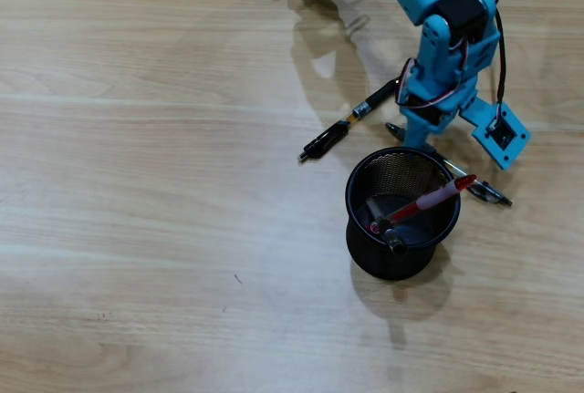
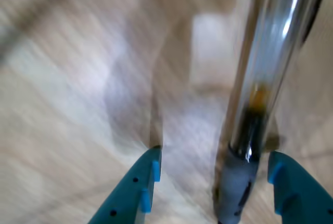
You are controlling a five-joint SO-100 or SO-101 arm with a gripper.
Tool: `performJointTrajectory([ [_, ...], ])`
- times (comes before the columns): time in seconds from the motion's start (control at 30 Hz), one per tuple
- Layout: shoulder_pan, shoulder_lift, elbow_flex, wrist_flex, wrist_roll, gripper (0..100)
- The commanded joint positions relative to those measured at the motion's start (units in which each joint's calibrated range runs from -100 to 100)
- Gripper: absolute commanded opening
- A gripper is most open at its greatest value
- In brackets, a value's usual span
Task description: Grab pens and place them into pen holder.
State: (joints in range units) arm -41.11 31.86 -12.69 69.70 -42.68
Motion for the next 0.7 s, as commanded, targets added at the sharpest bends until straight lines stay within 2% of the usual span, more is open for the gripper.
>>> performJointTrajectory([
  [0.0, -0.81, 0.96, -2.7, -3.05, -0.46, 24],
  [0.17, -0.81, 1.22, -2.7, -2.96, -0.46, 22],
  [0.23, -0.72, 1.22, -2.7, -2.78, -0.51, 17],
  [0.27, -0.72, 1.22, -2.7, -2.6, -0.67, 11],
  [0.4, -0.81, 1.22, -2.52, -2.41, -1.61, 4],
  [0.67, -1.0, 1.05, -2.7, -2.41, -1.61, 2],
])
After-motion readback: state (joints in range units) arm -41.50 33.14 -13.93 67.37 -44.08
